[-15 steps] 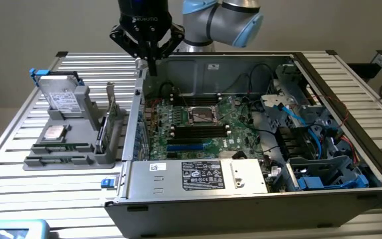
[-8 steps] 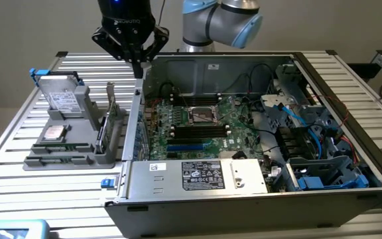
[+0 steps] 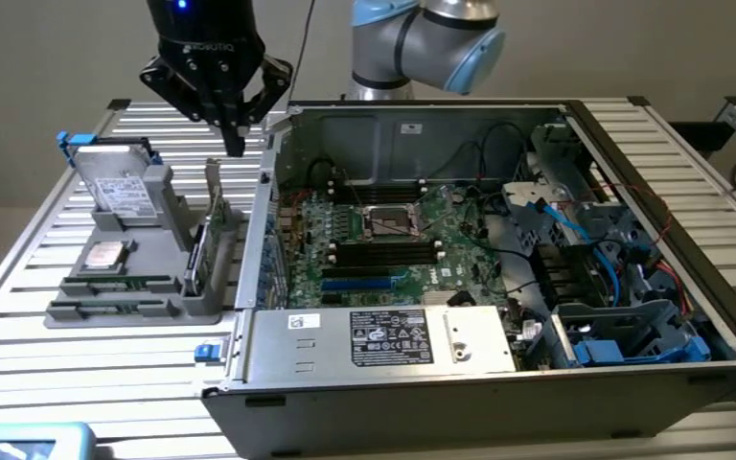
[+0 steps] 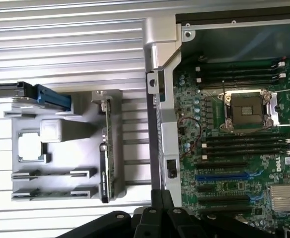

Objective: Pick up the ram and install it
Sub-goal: 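Reach for the ram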

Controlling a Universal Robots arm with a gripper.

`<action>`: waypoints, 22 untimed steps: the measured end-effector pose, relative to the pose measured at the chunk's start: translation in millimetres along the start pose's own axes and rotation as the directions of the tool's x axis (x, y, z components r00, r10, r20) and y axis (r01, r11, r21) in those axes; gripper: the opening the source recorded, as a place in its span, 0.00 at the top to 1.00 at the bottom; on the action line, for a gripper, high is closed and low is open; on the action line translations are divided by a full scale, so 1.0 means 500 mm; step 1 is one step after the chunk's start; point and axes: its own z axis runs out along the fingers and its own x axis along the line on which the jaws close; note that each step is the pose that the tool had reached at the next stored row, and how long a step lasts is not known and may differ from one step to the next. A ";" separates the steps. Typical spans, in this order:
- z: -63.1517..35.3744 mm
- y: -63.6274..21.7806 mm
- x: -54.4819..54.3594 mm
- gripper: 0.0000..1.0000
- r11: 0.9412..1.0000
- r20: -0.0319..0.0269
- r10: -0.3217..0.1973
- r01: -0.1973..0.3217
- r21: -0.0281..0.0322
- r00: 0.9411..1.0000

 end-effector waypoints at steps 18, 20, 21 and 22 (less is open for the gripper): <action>0.031 -0.060 0.119 0.89 1.000 -0.013 0.001 -0.001 0.001 1.000; 0.033 -0.065 0.137 0.89 1.000 -0.013 0.001 -0.001 0.001 1.000; 0.034 -0.068 0.146 0.89 1.000 -0.013 0.001 -0.001 0.001 1.000; 0.035 -0.070 0.155 0.89 1.000 -0.013 0.001 -0.001 0.001 1.000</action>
